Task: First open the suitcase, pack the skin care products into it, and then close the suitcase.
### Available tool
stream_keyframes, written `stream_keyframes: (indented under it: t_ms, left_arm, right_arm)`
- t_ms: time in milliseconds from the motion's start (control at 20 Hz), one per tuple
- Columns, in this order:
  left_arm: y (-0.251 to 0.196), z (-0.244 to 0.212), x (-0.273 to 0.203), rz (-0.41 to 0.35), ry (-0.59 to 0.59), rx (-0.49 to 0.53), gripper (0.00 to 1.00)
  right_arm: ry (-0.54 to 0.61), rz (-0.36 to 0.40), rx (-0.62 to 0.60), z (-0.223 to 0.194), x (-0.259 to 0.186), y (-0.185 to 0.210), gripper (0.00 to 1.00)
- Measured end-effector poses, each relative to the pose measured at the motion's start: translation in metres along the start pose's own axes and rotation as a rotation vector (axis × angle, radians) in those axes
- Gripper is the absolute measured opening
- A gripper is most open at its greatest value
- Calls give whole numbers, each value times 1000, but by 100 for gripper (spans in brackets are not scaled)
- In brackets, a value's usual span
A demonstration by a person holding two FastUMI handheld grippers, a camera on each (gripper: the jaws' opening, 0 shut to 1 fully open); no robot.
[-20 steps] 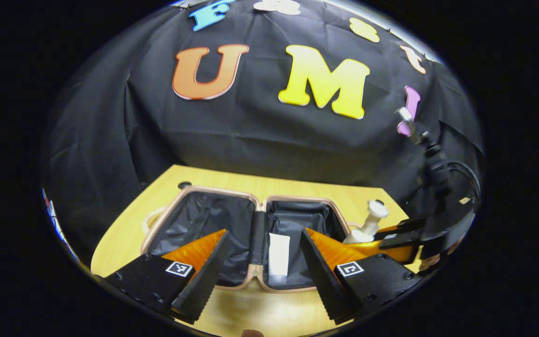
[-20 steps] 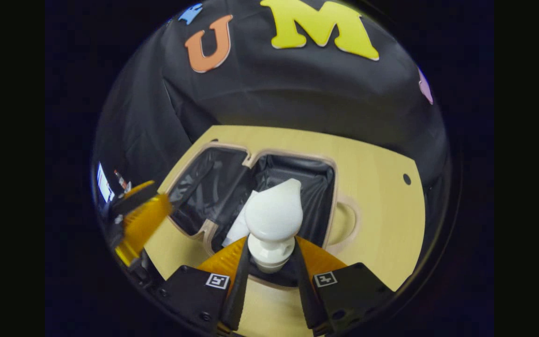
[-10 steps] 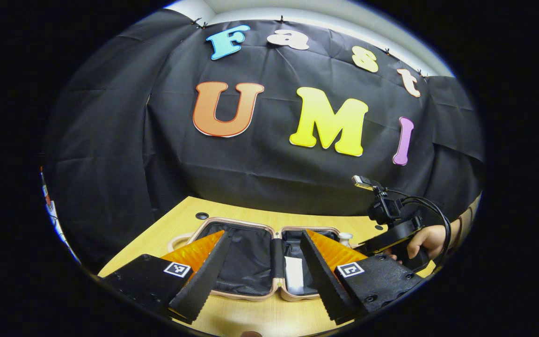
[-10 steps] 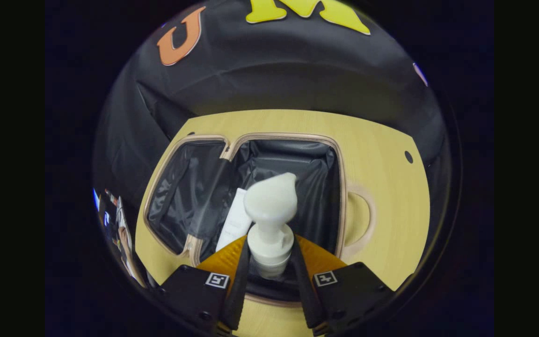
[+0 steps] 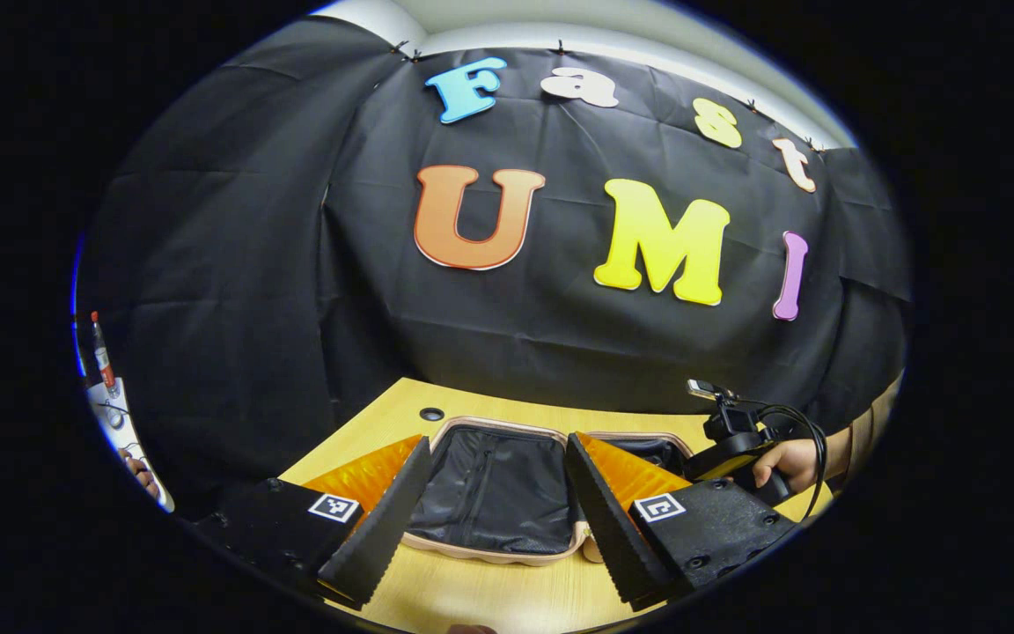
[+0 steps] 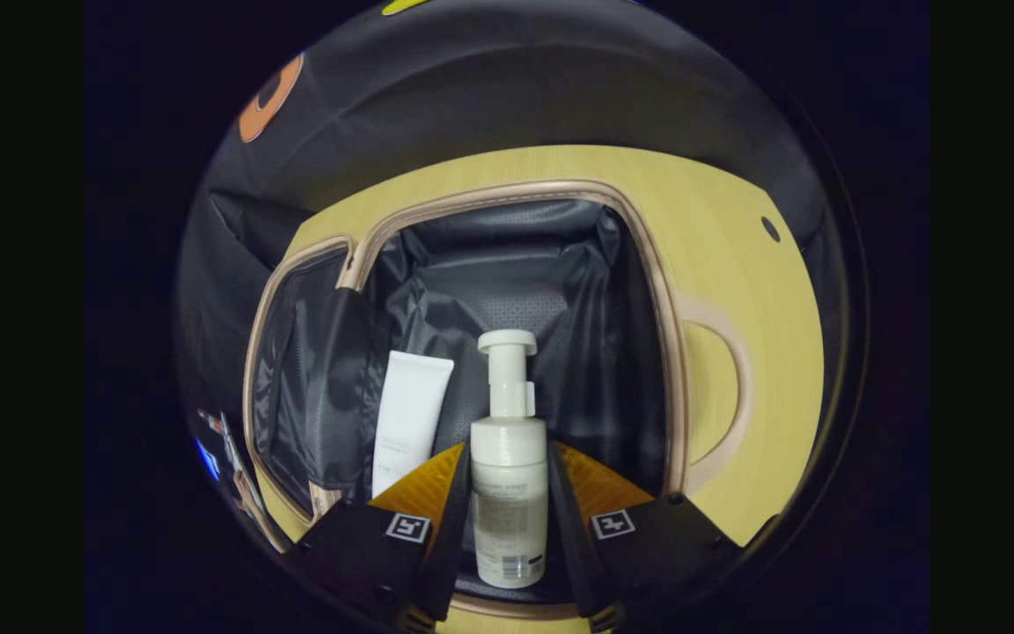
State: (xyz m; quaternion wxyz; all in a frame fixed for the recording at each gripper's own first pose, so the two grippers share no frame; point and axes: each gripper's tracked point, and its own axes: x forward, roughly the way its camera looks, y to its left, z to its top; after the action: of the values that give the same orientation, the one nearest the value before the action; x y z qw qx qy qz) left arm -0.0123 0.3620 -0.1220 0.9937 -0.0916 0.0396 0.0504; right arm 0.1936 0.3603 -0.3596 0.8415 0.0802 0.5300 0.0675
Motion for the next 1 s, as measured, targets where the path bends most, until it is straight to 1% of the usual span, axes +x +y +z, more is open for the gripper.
stream_keyframes:
  t_ms: [50,100,150,200,300,350,400,450,500,550,650,700,750,800,850,900,950,1000]
  left_arm:
    - [8,0,1,11,3,-17,100]
    - [17,-1,3,24,8,-39,98]
    - [25,-1,5,33,16,-69,98]
    - [35,-1,8,47,20,-104,98]
    - [67,-1,18,100,16,-182,97]
    - [83,-2,24,134,14,-234,97]
    - [98,-3,28,163,20,-293,98]
    - [110,-5,34,180,28,-355,98]
    - [121,-7,38,187,38,-409,98]
    - [133,-13,44,201,55,-450,98]
    - [151,-34,55,209,109,-505,98]
    - [164,-44,58,246,140,-518,98]
    - [179,-59,64,286,176,-523,98]
    - [185,-67,72,282,201,-548,98]
    - [188,-80,81,261,226,-600,98]
    - [182,-91,89,230,253,-661,98]
    - [178,-102,97,204,280,-727,98]
    - [176,-112,100,178,316,-791,99]
  right_arm:
    - [-7,1,0,1,0,1,47]
    - [-9,6,-1,0,-1,2,51]
    - [-8,8,-4,-1,-3,4,51]
    - [-6,16,-19,-3,-8,6,60]
    - [-37,13,-96,-1,-20,7,75]
    - [-62,20,-141,2,-31,10,76]
    - [-92,21,-187,6,-42,12,75]
    - [-131,20,-230,11,-54,13,76]
    - [-171,12,-262,16,-68,13,81]
    - [-215,7,-289,20,-84,14,81]
    - [-319,-19,-328,28,-121,10,82]
    - [-371,-23,-336,30,-143,8,77]
    - [-421,-29,-338,29,-166,5,77]
    - [-461,-32,-338,25,-190,0,77]
    - [-503,-30,-342,19,-212,-5,81]
    - [-541,-35,-353,13,-232,-12,81]
    - [-573,-46,-365,4,-254,-22,77]
    - [-594,-58,-376,-5,-271,-30,77]
